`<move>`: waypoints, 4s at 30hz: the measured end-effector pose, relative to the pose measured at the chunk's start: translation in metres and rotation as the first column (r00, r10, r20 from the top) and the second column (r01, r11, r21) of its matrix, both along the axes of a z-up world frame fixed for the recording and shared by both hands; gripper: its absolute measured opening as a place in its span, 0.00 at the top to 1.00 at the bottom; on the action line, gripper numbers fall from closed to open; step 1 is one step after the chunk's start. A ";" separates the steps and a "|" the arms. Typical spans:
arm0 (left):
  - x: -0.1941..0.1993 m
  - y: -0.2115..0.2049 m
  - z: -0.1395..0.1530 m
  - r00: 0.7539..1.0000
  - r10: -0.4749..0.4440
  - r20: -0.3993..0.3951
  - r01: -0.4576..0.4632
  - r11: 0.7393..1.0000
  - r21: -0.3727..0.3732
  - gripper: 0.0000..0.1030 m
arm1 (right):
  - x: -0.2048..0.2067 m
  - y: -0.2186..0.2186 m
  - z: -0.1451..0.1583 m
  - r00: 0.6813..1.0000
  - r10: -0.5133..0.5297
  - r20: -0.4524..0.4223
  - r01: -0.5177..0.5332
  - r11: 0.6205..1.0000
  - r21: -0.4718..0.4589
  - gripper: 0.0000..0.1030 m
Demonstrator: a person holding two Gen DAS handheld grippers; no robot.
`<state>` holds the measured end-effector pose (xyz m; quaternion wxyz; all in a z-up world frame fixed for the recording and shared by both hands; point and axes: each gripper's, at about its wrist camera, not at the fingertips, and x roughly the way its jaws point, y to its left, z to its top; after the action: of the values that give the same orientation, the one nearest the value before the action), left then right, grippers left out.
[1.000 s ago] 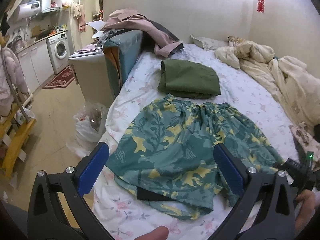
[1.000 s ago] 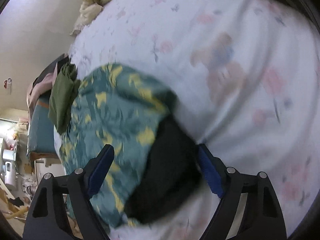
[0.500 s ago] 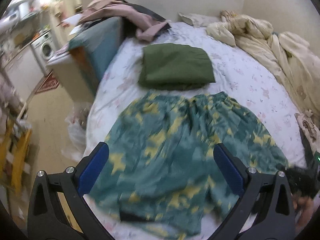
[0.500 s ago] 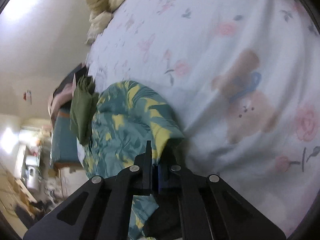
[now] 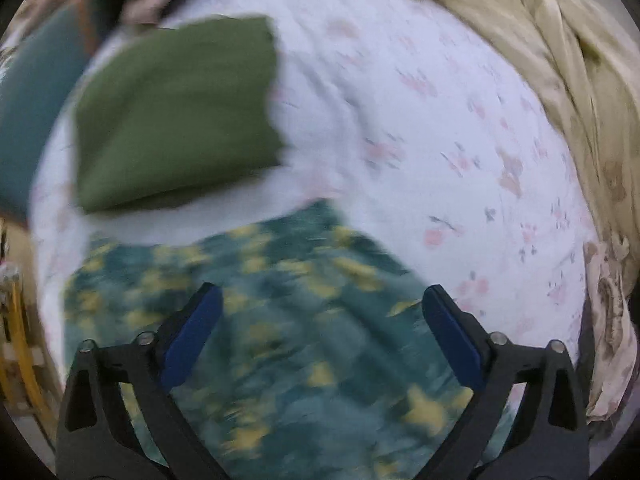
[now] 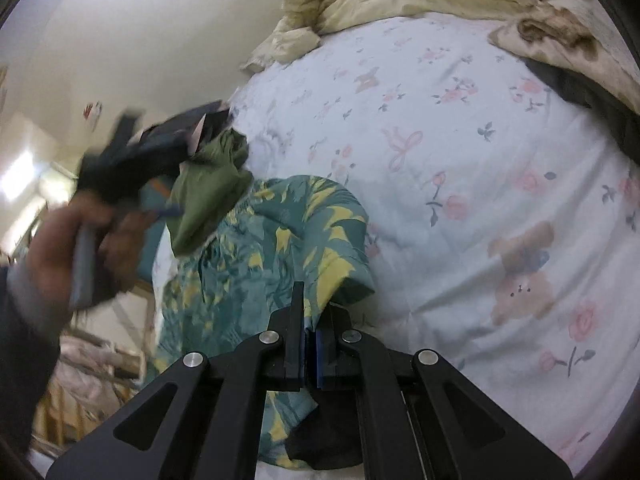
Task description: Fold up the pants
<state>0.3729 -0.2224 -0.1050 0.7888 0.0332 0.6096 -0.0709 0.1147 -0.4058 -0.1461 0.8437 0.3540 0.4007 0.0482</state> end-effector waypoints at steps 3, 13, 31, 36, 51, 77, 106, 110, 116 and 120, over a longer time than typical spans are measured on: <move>0.015 -0.031 -0.030 0.998 -0.026 -0.060 0.026 1.000 0.012 0.10 | -0.002 0.012 0.006 0.997 0.075 0.022 -0.073 0.996 -0.057 0.98; 0.019 -0.058 -0.087 0.972 -0.120 -0.203 0.150 0.978 0.143 0.65 | 0.002 0.052 0.009 0.960 0.279 0.039 -0.272 0.953 -0.131 0.98; 0.013 0.067 0.041 0.966 -0.257 -0.018 0.257 0.963 0.079 0.97 | -0.005 0.156 0.078 0.803 0.556 0.213 -0.525 0.830 -0.187 0.97; 0.015 0.143 0.048 0.977 -0.212 0.015 0.211 0.975 0.074 0.97 | 0.009 0.213 0.091 0.749 0.626 0.218 -0.602 0.780 -0.171 0.97; 0.036 0.275 -0.045 0.997 -0.074 0.005 0.073 0.991 0.115 0.88 | 0.055 0.357 0.040 0.670 0.743 0.000 -0.732 0.660 -0.169 0.97; -0.143 0.421 -0.041 0.991 0.068 -0.119 -0.102 0.948 -0.303 0.17 | 0.008 0.367 0.034 0.617 0.785 -0.059 -0.780 0.599 -0.182 0.73; -0.190 0.325 -0.059 0.950 -0.221 -0.219 0.208 0.975 -0.078 0.94 | 0.028 0.245 -0.060 0.847 0.515 -0.132 -0.481 0.849 0.219 0.93; -0.204 0.324 -0.025 0.970 -0.182 -0.163 0.161 0.978 -0.136 0.97 | 0.028 0.237 -0.028 0.852 0.518 -0.074 -0.495 0.843 0.211 0.93; -0.231 0.322 0.027 0.992 -0.109 -0.055 0.093 0.965 -0.245 0.97 | 0.020 0.201 0.022 0.853 0.522 0.003 -0.513 0.836 0.197 0.93; -0.249 0.312 0.049 0.999 -0.032 -0.014 0.025 0.940 -0.340 0.97 | 0.012 0.183 0.054 0.859 0.511 0.034 -0.506 0.836 0.212 0.93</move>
<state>0.1240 0.0901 -0.0561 0.7756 -0.0952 0.5954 -0.1869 0.1267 -0.2227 -0.0921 0.7528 0.3241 0.4827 0.3087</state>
